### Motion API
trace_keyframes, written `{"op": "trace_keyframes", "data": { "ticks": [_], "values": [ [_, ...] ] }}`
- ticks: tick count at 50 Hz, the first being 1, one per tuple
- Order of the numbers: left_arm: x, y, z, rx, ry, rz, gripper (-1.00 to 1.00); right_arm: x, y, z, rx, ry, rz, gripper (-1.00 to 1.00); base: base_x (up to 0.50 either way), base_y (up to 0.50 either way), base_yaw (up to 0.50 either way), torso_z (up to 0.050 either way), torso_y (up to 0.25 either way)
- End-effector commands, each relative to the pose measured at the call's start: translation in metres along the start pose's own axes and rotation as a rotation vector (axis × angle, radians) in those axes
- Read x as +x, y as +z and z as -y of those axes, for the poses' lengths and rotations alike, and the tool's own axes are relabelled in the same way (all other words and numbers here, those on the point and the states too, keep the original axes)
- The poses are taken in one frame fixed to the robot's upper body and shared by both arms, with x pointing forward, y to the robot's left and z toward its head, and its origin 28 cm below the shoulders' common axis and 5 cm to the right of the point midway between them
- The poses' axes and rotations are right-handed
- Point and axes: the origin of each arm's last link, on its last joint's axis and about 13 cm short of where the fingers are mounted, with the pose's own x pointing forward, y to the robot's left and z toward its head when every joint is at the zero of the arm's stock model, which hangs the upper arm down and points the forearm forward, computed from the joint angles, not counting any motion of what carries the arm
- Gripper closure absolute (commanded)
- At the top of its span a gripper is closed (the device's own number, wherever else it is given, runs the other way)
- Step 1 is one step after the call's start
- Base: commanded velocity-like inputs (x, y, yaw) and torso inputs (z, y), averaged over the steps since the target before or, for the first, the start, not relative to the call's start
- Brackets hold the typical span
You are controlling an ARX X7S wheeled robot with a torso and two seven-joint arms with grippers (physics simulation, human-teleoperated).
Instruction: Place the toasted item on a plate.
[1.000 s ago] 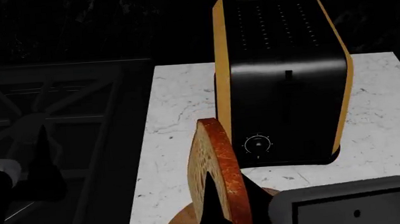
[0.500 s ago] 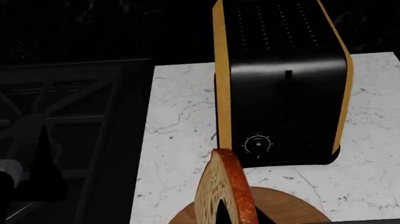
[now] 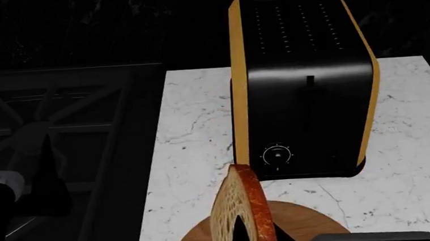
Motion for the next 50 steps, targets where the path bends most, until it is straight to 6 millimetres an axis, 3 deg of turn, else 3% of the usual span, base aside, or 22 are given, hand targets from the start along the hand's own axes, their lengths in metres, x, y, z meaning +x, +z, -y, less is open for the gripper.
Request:
{"op": "trace_keyframes", "data": {
  "ticks": [1, 2, 25, 50],
  "values": [
    [-0.001, -0.001, -0.001, 0.000, 0.001, 0.000, -1.00, 0.003, -0.003, 0.003, 0.006, -0.016, -0.013, 1.00, 0.00, 0.00, 0.00, 0.000, 0.000],
    [-0.001, -0.001, -0.001, 0.000, 0.002, -0.001, -1.00, 0.003, -0.004, 0.003, 0.009, -0.016, -0.017, -1.00, 0.00, 0.00, 0.00, 0.000, 0.000],
    [0.001, 0.002, 0.000, 0.005, 0.002, 0.002, -1.00, -0.003, -0.004, 0.007, -0.016, -0.066, -0.016, -1.00, 0.00, 0.00, 0.00, 0.000, 0.000],
    [-0.001, 0.009, -0.002, 0.016, 0.003, 0.015, -1.00, -0.008, 0.034, 0.013, -0.276, -0.149, 0.193, -1.00, 0.00, 0.00, 0.00, 0.000, 0.000]
  ]
}}
